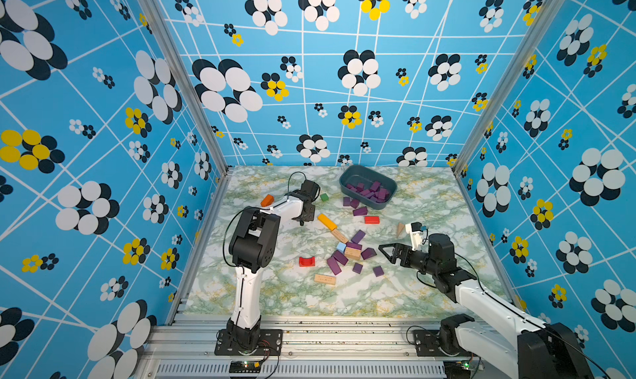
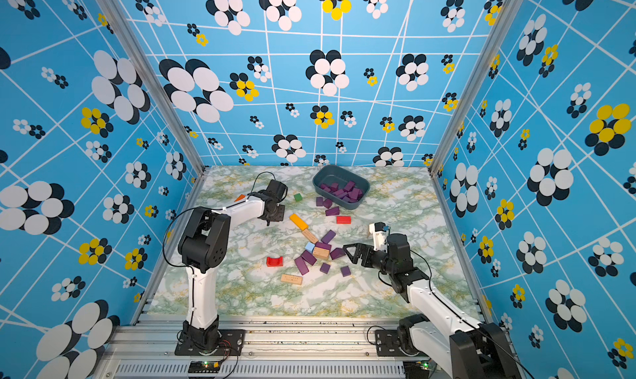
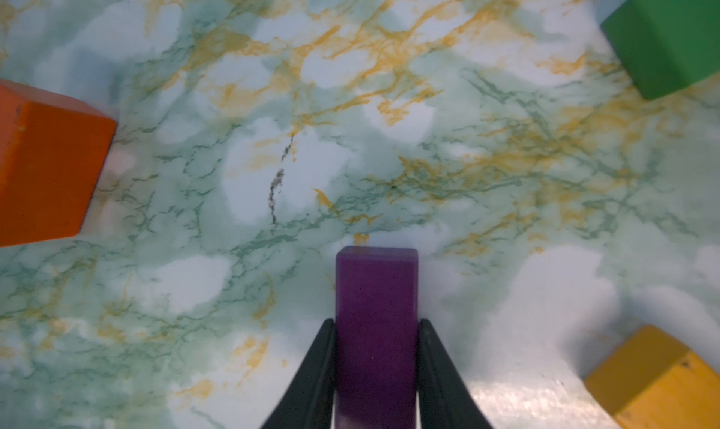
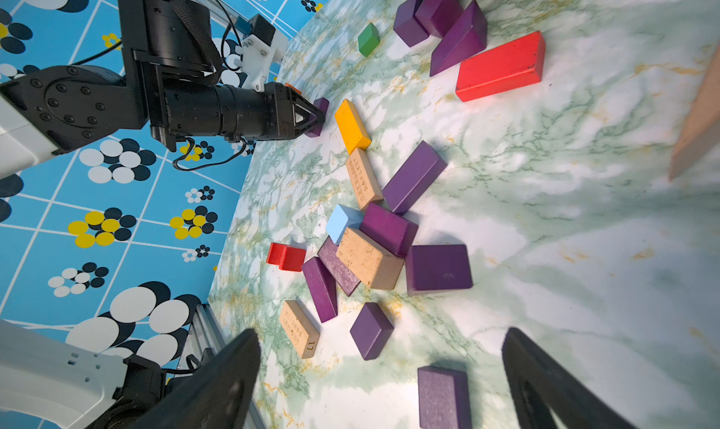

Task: Pick purple bricks into the storage bin
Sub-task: Pick up the building block from the center of the board, then place the building block in the storage box.

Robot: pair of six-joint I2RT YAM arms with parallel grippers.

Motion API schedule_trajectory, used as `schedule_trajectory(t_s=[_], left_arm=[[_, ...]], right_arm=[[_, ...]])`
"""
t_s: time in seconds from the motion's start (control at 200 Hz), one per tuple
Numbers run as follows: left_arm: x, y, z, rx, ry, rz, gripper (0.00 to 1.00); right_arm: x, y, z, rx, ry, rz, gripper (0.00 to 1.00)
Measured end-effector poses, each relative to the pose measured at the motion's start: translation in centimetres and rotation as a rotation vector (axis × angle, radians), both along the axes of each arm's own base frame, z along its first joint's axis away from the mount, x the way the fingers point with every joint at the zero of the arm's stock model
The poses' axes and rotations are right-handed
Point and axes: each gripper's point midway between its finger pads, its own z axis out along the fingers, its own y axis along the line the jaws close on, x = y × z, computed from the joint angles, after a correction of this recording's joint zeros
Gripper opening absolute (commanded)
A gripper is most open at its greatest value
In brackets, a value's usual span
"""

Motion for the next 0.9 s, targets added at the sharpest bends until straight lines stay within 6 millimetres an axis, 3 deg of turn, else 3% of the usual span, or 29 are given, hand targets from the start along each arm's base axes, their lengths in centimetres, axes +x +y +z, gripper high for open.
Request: schedule_trajectory(t_s=[0.265, 0.4, 0.56, 0.68, 0.78, 0.839, 0.899], left_arm=[[-0.4, -0.8, 0.2, 0.008, -0.033, -0.073, 0.24], [-1.8, -3.1, 1.5, 0.016, -0.053, -0.158, 0.24], [-2.2, -10.2, 6.8, -0.051, -0.182, -0.344, 0.25], [-0.6, -16.8, 12.7, -0.15, -0.331, -0.468, 0.25], [1.4, -21.1, 17.1, -0.23, -0.464, -0.527, 0.25], [2.6, -23.1, 18.5, -0.269, -0.523, -0.55, 0.26], [3.5, -24.7, 18.6, -0.293, -0.555, -0.573, 0.26]], right_arm=[[-0.2, -0.5, 0.3, -0.008, -0.034, -0.026, 0.99], [-0.1, -0.8, 0.4, -0.011, -0.056, -0.042, 0.99], [-0.2, -1.2, 0.1, -0.021, -0.066, -0.064, 0.99], [0.1, -1.4, 0.2, -0.027, -0.076, -0.077, 0.99], [0.2, -1.6, 0.2, -0.036, -0.089, -0.091, 0.99], [0.0, -1.9, -0.2, -0.043, -0.098, -0.099, 0.99], [-0.2, -2.1, -0.5, -0.049, -0.108, -0.104, 0.99]])
